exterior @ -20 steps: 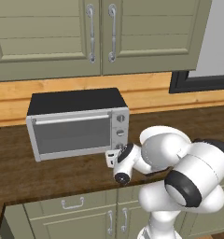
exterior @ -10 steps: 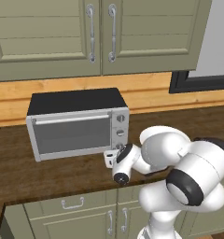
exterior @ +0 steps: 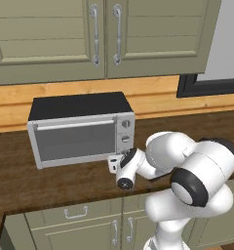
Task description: Pick up the kebab skewer and baguette bread, and place them inside the toaster oven. Close the toaster oven door and start by setting the timer.
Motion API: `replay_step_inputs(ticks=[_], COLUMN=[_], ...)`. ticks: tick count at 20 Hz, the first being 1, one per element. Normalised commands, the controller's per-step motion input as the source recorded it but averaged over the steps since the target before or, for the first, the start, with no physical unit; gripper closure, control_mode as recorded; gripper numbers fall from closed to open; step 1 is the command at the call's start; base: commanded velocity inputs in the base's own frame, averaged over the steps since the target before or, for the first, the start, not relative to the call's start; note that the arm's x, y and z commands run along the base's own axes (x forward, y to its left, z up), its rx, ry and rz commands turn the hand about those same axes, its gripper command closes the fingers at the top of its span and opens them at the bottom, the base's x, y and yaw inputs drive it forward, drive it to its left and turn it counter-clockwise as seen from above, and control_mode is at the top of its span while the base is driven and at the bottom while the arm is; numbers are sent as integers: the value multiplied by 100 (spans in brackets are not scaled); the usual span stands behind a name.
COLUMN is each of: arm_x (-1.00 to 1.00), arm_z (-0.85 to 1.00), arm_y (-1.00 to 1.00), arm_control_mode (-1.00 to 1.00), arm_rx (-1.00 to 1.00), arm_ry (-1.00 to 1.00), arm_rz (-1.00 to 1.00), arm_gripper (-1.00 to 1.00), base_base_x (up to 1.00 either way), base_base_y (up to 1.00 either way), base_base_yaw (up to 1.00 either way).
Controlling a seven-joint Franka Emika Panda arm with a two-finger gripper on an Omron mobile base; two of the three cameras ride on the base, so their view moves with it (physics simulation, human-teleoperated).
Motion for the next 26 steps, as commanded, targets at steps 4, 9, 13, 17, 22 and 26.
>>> replay_step_inputs(ticks=[4,9,13,17,22,26], arm_x=[15,0,0,0,0,3], arm_z=[0,-16,-24,-16,-25,-15], arm_y=[0,0,0,0,-11,-18], arm_control_mode=[-100,-100,-100,-100,-100,-100], arm_rx=[0,0,0,0,0,0], arm_ry=[0,-2,-6,-5,-3,0], arm_rz=[0,0,0,0,1,2], arm_gripper=[-100,-100,-100,-100,-100,100], base_base_x=[0,0,0,0,0,0], base_base_y=[0,0,0,0,0,0], base_base_yaw=[0,0,0,0,0,0])
